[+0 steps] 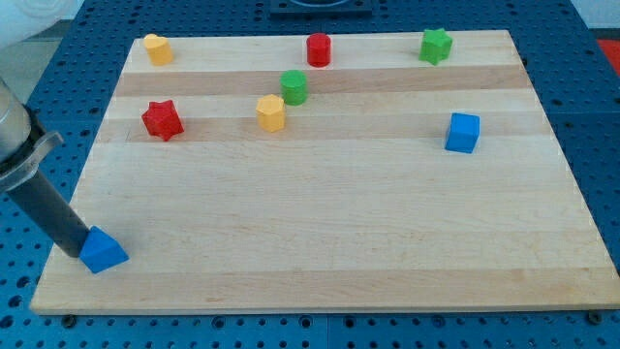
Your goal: Move the red star parallel to the right of blue triangle
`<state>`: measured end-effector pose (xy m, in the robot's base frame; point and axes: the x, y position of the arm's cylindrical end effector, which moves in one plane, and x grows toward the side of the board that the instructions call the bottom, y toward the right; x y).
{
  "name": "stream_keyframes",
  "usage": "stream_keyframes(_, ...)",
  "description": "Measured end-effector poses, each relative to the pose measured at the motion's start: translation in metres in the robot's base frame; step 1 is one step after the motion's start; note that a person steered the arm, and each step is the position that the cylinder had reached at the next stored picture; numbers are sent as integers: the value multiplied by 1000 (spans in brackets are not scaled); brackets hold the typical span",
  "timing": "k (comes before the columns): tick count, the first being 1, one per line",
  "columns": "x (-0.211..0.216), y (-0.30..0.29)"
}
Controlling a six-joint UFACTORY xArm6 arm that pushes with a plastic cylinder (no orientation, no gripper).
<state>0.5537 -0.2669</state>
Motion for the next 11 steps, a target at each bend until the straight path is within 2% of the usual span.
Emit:
stream_keyframes(2, -70, -7)
stream_keyframes(4, -73, -7)
stream_keyframes(7, -123, -38)
stream_keyframes(8, -178, -21)
stream_keyframes(9, -192, 16)
stream_keyframes(11, -148, 129)
